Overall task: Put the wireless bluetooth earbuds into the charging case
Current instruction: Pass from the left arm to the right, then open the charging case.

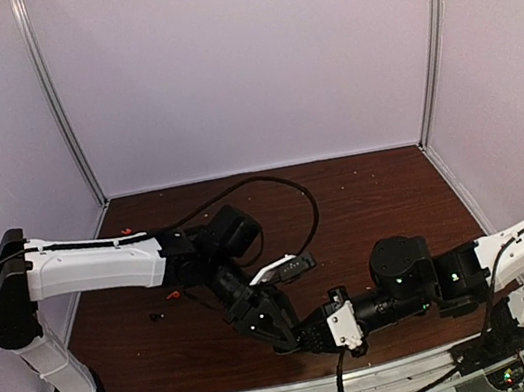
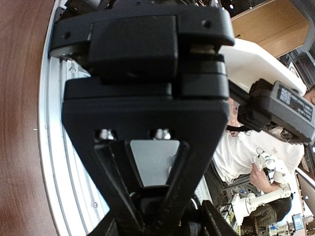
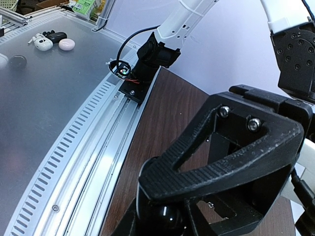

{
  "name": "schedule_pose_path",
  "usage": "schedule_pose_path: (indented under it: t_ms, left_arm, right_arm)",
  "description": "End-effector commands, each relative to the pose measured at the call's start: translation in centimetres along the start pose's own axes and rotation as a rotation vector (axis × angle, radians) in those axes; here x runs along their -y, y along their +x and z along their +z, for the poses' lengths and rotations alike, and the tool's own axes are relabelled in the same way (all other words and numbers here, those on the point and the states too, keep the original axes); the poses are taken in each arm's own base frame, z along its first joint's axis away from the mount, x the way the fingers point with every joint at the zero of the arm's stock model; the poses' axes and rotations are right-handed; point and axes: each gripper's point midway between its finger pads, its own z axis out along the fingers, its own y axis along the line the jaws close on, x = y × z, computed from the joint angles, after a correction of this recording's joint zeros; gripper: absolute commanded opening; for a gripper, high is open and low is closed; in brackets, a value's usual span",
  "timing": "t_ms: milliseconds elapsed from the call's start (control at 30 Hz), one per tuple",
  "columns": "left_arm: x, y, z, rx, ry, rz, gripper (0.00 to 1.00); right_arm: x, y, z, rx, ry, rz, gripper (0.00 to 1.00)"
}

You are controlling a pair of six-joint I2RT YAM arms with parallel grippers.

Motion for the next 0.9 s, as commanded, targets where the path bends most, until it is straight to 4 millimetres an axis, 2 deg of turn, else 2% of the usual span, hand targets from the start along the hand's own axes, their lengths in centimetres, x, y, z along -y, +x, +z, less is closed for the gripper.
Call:
schedule_pose_path:
  t_ms: [0, 33, 100, 200, 233, 300, 367, 467, 567, 667, 767, 867]
  left_arm:
    - [1.0, -2.1, -0.7, 0.033, -0.072, 0.156, 0.62]
    - [0.9, -2.3, -1.1, 0.041, -0.103, 0.17, 0.71]
    - [0.6, -3.1, -2.1, 0.068, -0.176, 0.198, 0.79]
    - [0.5, -5.0, -5.1, 0.165, -0.333, 0.244, 0.88]
    - [0.3, -5.8, -6.7, 0.216, -0.399, 0.259, 0.96]
    - [-0.3, -7.3, -10.0, 0.328, -0.562, 0.271, 0.98]
    - [-0.7, -7.5, -12.9, 0.427, -0.675, 0.282, 0.98]
    - [1.0, -7.8, -15.5, 0.539, -0.76, 0.375, 0.98]
    - [2.8, -7.5, -15.9, 0.552, -0.778, 0.475, 0.98]
    - [2.1, -7.0, -14.8, 0.441, -0.785, 0.504, 0.98]
    - [1.0, -7.0, -12.7, 0.326, -0.947, 0.633, 0.98]
    - [2.6, -7.3, -11.5, 0.351, -1.12, 0.858, 0.98]
  right_arm:
    - [0.9, -1.2, -0.7, 0.024, 0.036, 0.045, 0.2]
    - [1.0, -1.1, -0.8, 0.022, 0.047, 0.057, 0.19]
    - [1.3, -1.1, -1.2, 0.019, 0.067, 0.085, 0.18]
    - [2.1, -0.6, -2.0, 0.022, 0.101, 0.153, 0.17]
    - [2.5, -0.5, -2.4, 0.024, 0.115, 0.182, 0.17]
    - [3.7, -0.1, -3.2, 0.033, 0.15, 0.256, 0.16]
    - [5.0, 0.1, -4.1, 0.053, 0.172, 0.335, 0.15]
    - [7.0, 0.3, -5.6, 0.095, 0.192, 0.443, 0.14]
    - [8.3, 0.2, -6.7, 0.135, 0.175, 0.528, 0.14]
    - [8.8, 0.1, -7.1, 0.152, 0.143, 0.591, 0.14]
    - [9.4, 0.3, -7.1, 0.165, 0.119, 0.687, 0.14]
    - [10.2, 0.2, -7.1, 0.214, 0.109, 0.798, 0.15]
